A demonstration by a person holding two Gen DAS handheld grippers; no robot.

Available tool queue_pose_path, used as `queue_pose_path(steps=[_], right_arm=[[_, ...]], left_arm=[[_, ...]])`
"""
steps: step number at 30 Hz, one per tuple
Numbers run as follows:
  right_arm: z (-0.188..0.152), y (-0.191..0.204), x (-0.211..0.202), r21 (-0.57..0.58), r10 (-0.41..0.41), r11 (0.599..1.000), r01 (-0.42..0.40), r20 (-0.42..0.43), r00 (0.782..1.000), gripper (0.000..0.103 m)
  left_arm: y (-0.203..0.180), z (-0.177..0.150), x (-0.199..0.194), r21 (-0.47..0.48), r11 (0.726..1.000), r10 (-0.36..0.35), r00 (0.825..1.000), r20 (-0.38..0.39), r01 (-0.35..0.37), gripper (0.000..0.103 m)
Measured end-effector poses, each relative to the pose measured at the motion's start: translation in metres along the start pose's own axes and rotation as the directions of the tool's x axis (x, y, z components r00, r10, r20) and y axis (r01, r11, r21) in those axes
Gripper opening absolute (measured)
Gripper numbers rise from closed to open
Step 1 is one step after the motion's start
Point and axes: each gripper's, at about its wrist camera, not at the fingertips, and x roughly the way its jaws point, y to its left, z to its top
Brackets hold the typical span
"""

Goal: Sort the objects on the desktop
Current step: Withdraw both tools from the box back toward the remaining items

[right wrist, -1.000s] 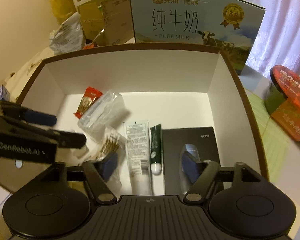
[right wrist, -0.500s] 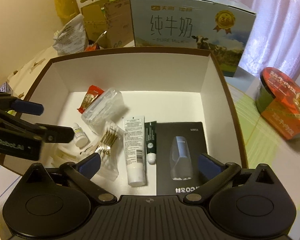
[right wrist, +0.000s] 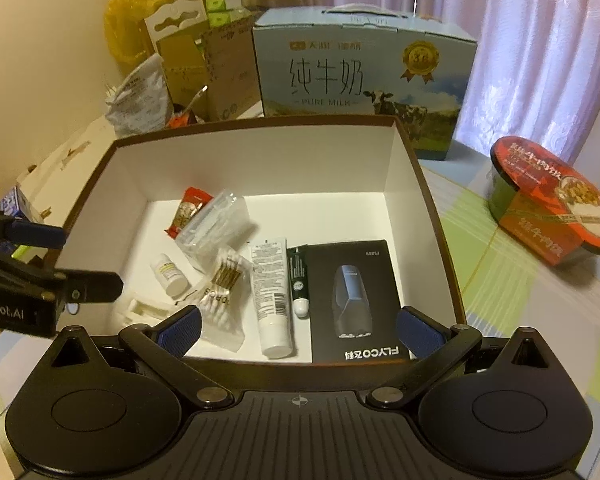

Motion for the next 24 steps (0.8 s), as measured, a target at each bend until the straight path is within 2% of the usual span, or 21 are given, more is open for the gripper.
queue_pose_path(steps=[24], right_arm=[[-0.047, 0.025, -0.087, 0.031, 0.076, 0.996, -0.080, 0.125, 0.989, 0.101]], left_arm=[[-0.027, -0.058, -0.083, 0.024, 1.000, 0.009, 0.997, 0.081, -0.011, 0.097]])
